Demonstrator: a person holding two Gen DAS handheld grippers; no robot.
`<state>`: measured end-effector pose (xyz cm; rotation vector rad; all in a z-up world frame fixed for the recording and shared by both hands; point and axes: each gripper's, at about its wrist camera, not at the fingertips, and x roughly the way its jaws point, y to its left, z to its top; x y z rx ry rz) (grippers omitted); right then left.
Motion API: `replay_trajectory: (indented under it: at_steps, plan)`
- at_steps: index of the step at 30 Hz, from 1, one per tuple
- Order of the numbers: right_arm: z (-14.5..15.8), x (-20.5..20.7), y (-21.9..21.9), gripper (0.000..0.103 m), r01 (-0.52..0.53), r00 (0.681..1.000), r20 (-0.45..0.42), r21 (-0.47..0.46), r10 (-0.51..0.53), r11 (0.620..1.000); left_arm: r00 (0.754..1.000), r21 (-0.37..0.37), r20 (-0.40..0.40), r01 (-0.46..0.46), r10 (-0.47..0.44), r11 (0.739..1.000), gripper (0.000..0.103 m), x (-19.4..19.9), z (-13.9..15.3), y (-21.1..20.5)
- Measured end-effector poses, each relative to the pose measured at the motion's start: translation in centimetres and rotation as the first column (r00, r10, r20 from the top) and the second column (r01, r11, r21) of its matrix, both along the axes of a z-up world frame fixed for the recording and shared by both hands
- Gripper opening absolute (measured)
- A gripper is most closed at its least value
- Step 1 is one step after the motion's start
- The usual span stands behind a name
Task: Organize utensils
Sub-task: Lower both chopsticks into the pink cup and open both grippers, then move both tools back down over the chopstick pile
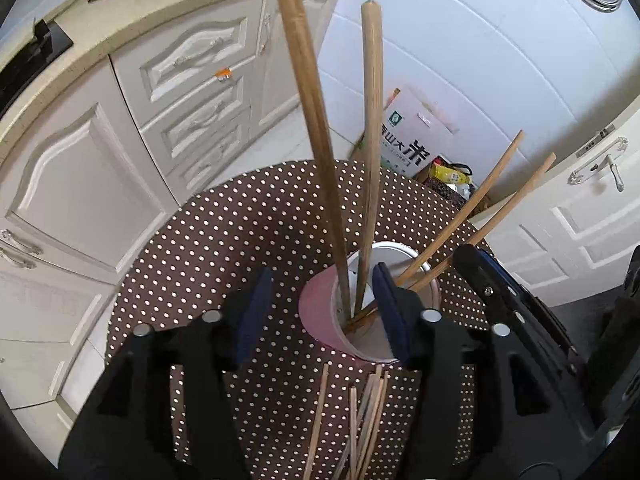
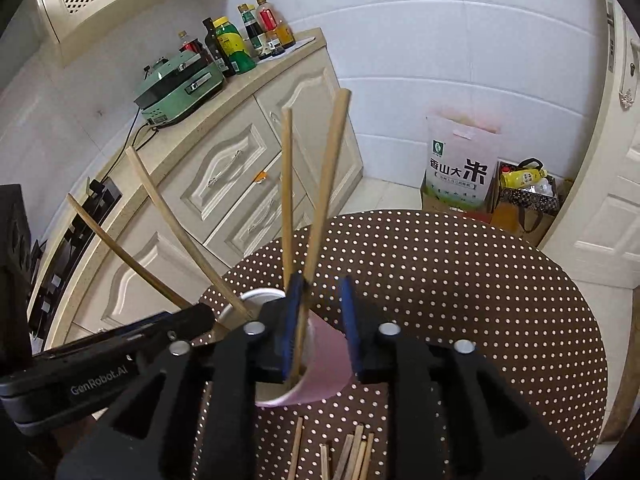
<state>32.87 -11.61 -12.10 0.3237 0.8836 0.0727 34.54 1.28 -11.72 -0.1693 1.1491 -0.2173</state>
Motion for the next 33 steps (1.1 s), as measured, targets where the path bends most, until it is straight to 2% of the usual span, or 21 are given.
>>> replay_trajectory:
  at_steps: [7,16,19,23,28,33]
  plan:
    - [0.0,-1.0,-0.6,0.042,-0.012,1.0,-0.013,-0.016,0.012,1.0,1.0,0.009,-0.015,-0.015,0.015,1.0,0.053,-0.8,-0.4,0.3]
    - [0.4,-2.8,-1.0,0.06,-0.034,0.999,-0.025,-0.045,0.033,0.998,0.999,0.03,-0.012,-0.03,0.03,0.999,0.06,-2.6,-0.3,0.6]
    - [0.6,-3.5,-1.1,0.074,-0.034,0.999,-0.034,-0.075,0.032,0.997,0.999,0.032,-0.009,-0.033,0.034,0.999,0.063,-3.4,-0.3,0.8]
    - [1.0,-4.8,-1.3,0.083,-0.036,0.999,-0.029,-0.105,0.034,0.994,1.0,0.046,-0.001,-0.031,0.031,0.998,0.066,-4.6,-0.1,0.8]
    - [1.4,-6.6,-1.4,0.09,-0.054,0.998,-0.023,-0.123,0.051,0.991,1.0,0.066,0.013,-0.024,0.023,0.998,0.068,-6.4,0.2,0.7]
    - [1.8,-8.3,-1.4,0.091,-0.06,0.998,-0.019,-0.123,0.058,0.991,1.0,0.07,0.021,-0.02,0.019,0.997,0.071,-8.3,0.5,0.6]
